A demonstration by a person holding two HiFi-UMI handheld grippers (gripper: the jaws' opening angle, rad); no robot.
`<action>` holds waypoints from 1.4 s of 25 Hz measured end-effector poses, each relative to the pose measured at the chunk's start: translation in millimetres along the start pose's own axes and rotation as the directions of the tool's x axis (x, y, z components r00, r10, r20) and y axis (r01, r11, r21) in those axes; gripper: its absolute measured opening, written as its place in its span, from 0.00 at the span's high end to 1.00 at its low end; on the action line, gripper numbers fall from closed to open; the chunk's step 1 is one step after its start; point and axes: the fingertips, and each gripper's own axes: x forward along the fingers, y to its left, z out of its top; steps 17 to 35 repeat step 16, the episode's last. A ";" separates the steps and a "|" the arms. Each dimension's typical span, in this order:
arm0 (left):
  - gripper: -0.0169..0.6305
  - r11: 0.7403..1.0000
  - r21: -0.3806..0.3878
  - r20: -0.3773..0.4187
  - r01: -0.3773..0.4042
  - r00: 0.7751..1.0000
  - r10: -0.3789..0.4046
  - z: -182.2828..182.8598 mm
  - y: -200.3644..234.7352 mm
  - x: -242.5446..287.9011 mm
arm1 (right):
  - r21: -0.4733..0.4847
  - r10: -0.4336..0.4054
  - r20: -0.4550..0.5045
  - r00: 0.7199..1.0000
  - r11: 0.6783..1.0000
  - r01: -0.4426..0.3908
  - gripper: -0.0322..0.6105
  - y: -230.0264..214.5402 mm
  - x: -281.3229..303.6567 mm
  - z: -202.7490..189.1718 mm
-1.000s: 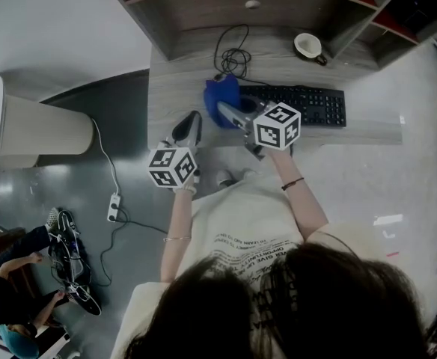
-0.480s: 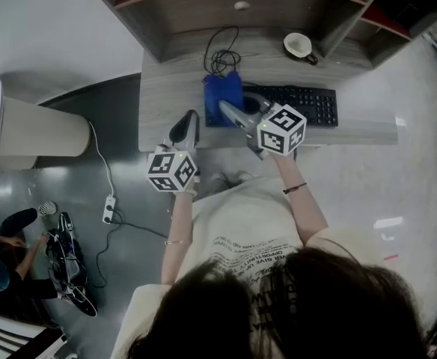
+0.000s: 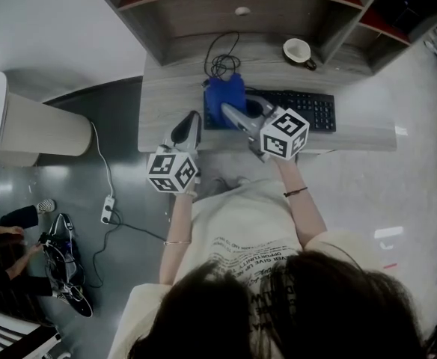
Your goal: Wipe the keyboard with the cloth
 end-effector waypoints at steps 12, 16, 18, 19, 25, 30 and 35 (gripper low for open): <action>0.98 1.000 -0.006 -0.003 0.002 1.000 -0.002 -2.1 -2.2 -5.2 | -0.012 0.013 0.000 1.000 1.000 -0.013 0.86 7.4 0.5 0.0; 0.98 1.000 -0.009 -0.003 -0.002 1.000 0.002 -4.4 -0.7 -5.9 | -0.019 0.017 -0.006 1.000 1.000 -0.017 0.86 9.3 2.2 -0.6; 0.98 1.000 -0.009 -0.003 -0.002 1.000 0.002 -4.4 -0.7 -5.9 | -0.019 0.017 -0.006 1.000 1.000 -0.017 0.86 9.3 2.2 -0.6; 0.98 1.000 -0.009 -0.003 -0.002 1.000 0.002 -4.4 -0.7 -5.9 | -0.019 0.017 -0.006 1.000 1.000 -0.017 0.86 9.3 2.2 -0.6; 0.98 1.000 -0.009 -0.003 -0.002 1.000 0.002 -4.4 -0.7 -5.9 | -0.019 0.017 -0.006 1.000 1.000 -0.017 0.86 9.3 2.2 -0.6; 0.98 1.000 -0.009 -0.003 -0.002 1.000 0.002 -4.4 -0.7 -5.9 | -0.019 0.017 -0.006 1.000 1.000 -0.017 0.86 9.3 2.2 -0.6; 0.98 1.000 -0.009 -0.003 -0.002 1.000 0.002 -4.4 -0.7 -5.9 | -0.019 0.017 -0.006 1.000 1.000 -0.017 0.86 9.3 2.2 -0.6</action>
